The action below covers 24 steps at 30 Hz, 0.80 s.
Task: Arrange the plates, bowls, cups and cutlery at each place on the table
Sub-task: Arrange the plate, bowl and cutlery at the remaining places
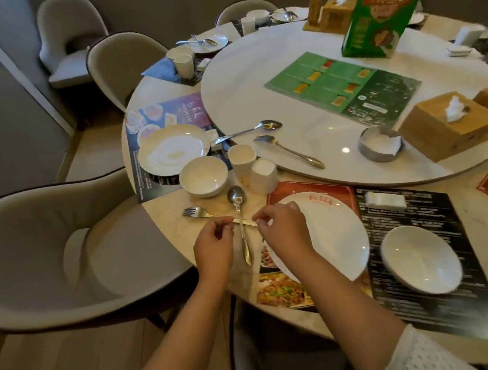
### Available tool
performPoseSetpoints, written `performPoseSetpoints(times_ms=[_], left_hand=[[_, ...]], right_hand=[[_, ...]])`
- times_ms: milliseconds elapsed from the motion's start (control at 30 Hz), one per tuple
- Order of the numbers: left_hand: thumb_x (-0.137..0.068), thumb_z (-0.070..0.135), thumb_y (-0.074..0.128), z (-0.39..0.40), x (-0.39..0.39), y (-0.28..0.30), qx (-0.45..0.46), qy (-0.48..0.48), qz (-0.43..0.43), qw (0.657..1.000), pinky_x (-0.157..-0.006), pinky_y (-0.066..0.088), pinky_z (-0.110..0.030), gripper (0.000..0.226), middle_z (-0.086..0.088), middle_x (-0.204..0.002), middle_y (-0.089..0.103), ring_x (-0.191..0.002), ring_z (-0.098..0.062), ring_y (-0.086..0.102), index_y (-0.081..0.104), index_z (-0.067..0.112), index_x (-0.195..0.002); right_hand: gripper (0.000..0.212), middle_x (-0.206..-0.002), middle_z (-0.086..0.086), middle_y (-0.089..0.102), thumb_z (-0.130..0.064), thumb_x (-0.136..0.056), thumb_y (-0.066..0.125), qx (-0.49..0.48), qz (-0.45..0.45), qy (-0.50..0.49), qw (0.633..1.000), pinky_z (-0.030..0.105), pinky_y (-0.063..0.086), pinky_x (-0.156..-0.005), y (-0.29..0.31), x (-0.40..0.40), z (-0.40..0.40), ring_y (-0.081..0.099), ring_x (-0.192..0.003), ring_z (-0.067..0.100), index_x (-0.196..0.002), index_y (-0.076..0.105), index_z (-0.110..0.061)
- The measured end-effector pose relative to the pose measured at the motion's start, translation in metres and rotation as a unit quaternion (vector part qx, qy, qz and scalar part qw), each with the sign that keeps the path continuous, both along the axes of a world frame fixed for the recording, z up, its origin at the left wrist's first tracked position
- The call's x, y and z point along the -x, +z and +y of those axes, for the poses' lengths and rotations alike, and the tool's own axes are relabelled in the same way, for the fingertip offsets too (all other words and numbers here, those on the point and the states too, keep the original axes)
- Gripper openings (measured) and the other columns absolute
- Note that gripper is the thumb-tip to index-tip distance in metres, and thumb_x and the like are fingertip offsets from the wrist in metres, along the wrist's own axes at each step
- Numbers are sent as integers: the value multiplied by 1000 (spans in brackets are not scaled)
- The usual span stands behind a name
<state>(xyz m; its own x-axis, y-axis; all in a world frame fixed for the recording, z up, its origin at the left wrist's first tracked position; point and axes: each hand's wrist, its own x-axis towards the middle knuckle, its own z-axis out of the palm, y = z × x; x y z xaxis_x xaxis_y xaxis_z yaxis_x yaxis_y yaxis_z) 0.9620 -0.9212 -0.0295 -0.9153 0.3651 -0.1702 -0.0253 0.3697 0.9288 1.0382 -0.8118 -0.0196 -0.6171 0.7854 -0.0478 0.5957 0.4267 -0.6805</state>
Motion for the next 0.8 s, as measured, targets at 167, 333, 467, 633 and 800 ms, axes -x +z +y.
performPoseSetpoints(times_ms=[167, 333, 467, 633, 800], left_hand=[[-91, 12, 56, -10, 23, -12, -12, -24, -12, 1000, -80, 53, -26, 21, 12, -91, 70, -89, -3, 65, 67, 30, -92], [-91, 8, 53, -13, 34, -17, -15, -41, -27, 999, -85, 54, -30, 23, 11, -92, 70, -90, -3, 65, 68, 26, -96], [-91, 8, 53, -11, 37, -17, -17, -54, -27, 998, -80, 53, -23, 26, 13, -89, 70, -87, 0, 65, 67, 30, -93], [-91, 8, 54, -11, 38, -17, -23, -53, -26, 998, -80, 54, -26, 26, 11, -89, 70, -86, -2, 66, 67, 29, -92], [-91, 8, 53, -11, 37, -17, -22, -51, -22, 998, -84, 55, -31, 27, 11, -89, 70, -88, -4, 66, 67, 31, -91]], right_hand=[[12, -93, -3, 59, -35, -86, 61, -37, -58, -20, 997, 26, 35, -76, -10, 24, -13, 48, -97, 22, -95, 69, -36], [8, -84, -5, 52, -41, -84, 62, -117, -96, -17, 988, 27, 26, -74, -15, 30, -26, 45, -94, 21, -90, 64, -34], [19, -72, -9, 48, -44, -78, 69, -184, -123, 10, 975, 34, 30, -76, -19, 36, -35, 45, -90, 19, -87, 63, -28], [23, -87, -2, 63, -39, -78, 65, -187, -157, -20, 969, 33, 28, -74, -24, 44, -37, 47, -89, 19, -95, 64, -25], [20, -89, -5, 68, -32, -81, 63, -100, -86, -70, 989, 31, 27, -73, -12, 39, -30, 54, -84, 16, -99, 65, -23]])
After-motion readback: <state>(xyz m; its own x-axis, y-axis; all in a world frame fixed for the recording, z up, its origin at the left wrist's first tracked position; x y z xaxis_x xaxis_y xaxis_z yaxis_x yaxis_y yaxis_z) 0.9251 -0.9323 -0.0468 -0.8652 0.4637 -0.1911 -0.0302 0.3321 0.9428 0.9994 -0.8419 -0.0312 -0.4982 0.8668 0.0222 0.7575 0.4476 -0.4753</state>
